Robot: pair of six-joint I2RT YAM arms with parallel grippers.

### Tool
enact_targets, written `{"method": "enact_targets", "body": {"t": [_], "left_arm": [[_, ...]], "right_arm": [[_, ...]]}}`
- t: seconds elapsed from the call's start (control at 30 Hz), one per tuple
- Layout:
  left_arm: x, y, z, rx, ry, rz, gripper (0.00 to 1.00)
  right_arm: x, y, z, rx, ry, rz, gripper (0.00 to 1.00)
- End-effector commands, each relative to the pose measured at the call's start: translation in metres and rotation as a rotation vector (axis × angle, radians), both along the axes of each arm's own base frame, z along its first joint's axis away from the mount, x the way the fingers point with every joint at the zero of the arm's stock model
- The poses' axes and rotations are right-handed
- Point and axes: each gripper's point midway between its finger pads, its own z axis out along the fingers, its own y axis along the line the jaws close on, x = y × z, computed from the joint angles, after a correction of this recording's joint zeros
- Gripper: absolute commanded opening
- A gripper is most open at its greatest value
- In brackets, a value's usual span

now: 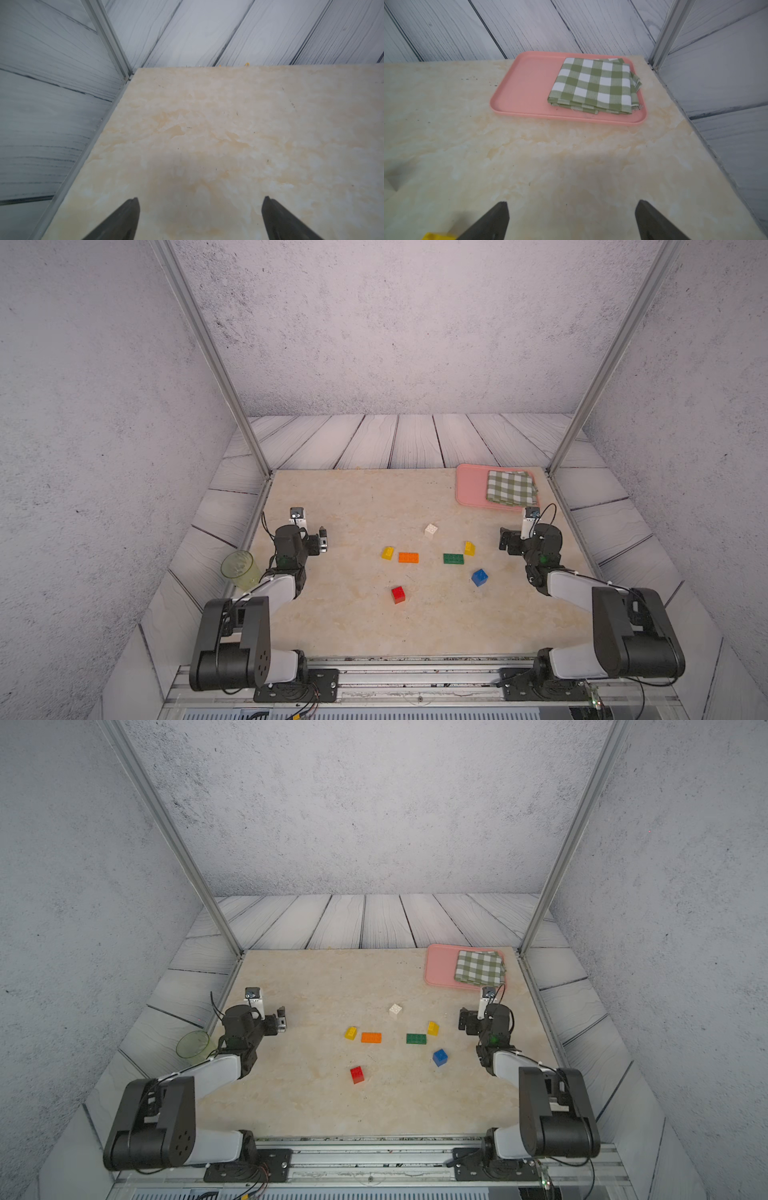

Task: Assemble a fork with lego
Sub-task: Pick up the lego brick from the center of the board.

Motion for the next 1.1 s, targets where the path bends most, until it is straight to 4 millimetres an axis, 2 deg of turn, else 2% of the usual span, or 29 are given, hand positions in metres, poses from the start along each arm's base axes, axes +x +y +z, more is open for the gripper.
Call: {"method": "enact_targets", "body": {"t": [0.0, 0.03, 0.07, 0.23, 0.33, 0.43, 0.57, 0.67, 0.83, 1.07], "left_arm": [[0.002, -0.012, 0.048, -0.024, -0.097, -0.067, 0.98], [0.001, -0.018, 0.062, -0.033, -0.120, -0.099, 0.98], [0.001, -0.025, 0.073, -0.039, -0.131, -0.141, 0.98], [-0.009, -0.062, 0.109, -0.059, -0.117, -0.347, 0.98], [-0.017, -0.085, 0.121, -0.054, -0.103, -0.462, 0.98], [-0.026, -0.109, 0.122, -0.043, -0.053, -0.575, 0.98], [-0.042, -0.140, 0.113, 0.044, -0.002, -0.697, 0.98], [-0.052, -0.158, 0.101, 0.061, 0.029, -0.763, 0.98], [-0.067, -0.183, 0.080, 0.050, 0.064, -0.845, 0.98], [-0.072, -0.198, 0.048, 0.089, 0.121, -0.887, 0.98]], "right_arm": [[0.001, 0.016, 0.048, 0.025, -0.036, 0.086, 0.99], [0.003, 0.022, 0.059, 0.021, -0.029, 0.129, 0.99], [0.003, 0.028, 0.061, 0.016, 0.011, 0.170, 0.99], [0.008, 0.052, 0.083, -0.007, 0.091, 0.335, 0.99], [0.004, 0.071, 0.078, -0.065, 0.177, 0.453, 0.99], [-0.007, 0.092, 0.061, -0.154, 0.294, 0.594, 0.99], [-0.018, 0.115, 0.040, -0.247, 0.445, 0.696, 0.97], [-0.023, 0.126, 0.029, -0.238, 0.512, 0.715, 0.96], [-0.028, 0.128, 0.002, -0.283, 0.610, 0.683, 0.94], [-0.034, 0.122, -0.034, -0.296, 0.741, 0.650, 0.91]]}}
